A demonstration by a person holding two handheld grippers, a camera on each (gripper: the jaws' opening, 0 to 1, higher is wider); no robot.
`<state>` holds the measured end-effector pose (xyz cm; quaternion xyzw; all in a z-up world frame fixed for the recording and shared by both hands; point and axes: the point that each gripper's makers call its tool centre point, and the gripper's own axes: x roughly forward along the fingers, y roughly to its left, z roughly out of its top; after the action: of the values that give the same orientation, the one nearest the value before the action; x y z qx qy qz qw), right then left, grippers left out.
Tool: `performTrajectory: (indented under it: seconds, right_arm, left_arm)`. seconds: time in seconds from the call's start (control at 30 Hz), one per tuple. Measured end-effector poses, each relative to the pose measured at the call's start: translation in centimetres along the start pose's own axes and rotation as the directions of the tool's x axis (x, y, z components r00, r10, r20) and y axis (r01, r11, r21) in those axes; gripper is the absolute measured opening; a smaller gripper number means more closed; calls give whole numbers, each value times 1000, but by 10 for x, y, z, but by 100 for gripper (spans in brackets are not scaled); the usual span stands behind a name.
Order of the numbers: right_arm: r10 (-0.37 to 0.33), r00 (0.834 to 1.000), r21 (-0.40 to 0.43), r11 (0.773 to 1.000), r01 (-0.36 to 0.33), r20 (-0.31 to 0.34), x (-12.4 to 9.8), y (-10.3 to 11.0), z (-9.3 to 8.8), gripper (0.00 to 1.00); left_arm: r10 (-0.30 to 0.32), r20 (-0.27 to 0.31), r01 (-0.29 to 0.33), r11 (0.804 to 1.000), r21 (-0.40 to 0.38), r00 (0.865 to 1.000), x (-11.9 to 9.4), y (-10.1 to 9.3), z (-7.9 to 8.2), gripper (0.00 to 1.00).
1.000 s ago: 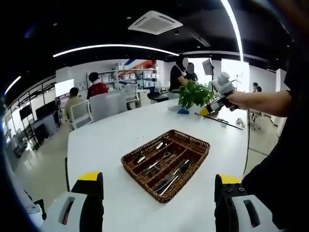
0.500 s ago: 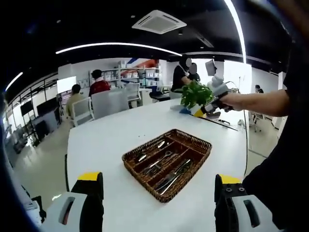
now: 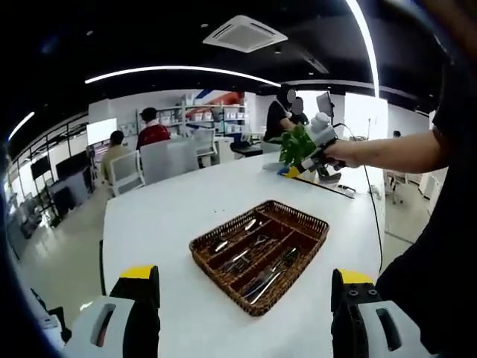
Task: Arrange the knives, forks, and spoons in their matching storage slots by inserting each utensil handle-first until every utensil is classified and aligned in the correct compartment
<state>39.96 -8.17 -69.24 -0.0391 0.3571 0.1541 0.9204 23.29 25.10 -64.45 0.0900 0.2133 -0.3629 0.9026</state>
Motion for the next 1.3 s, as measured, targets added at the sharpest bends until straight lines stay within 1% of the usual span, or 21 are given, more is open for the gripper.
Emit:
performTrajectory:
  seconds: [0.2, 0.3, 0.53, 0.7, 0.87, 1.03, 1.17, 1.3]
  right_arm:
    - [-6, 1000, 32, 999, 6, -3, 15, -6, 5, 2]
    - [-12, 1000, 46, 999, 12, 2, 22, -9, 12, 2]
    - [-20, 1000, 45, 999, 20, 3, 35, -15, 24, 2]
    - [-19, 1000, 38, 999, 19, 5, 39, -16, 30, 2]
    - [-18, 1000, 38, 999, 18, 0, 46, -18, 29, 2]
    - [-13, 1000, 48, 999, 13, -4, 52, -19, 25, 2]
    - [-13, 1000, 51, 999, 13, -6, 56, -18, 20, 2]
    - [-16, 1000, 45, 999, 17, -20, 62, -18, 10, 2]
  left_arm:
    - [5, -13, -5, 1000, 5, 1000, -3, 7, -5, 100]
    - [9, -15, -9, 1000, 3, 1000, -4, 10, -7, 100]
    - [12, -21, -12, 1000, -2, 1000, -5, 12, -10, 100]
    - [21, -26, -21, 1000, -8, 999, -8, 14, -12, 100]
    - [28, -36, -28, 999, -15, 999, -9, 14, -17, 100]
    - [34, -47, -35, 999, -20, 998, -11, 14, -21, 100]
    - [44, -50, -45, 999, -26, 998, -11, 17, -23, 100]
    - [49, -54, -50, 998, -28, 997, -12, 17, -24, 100]
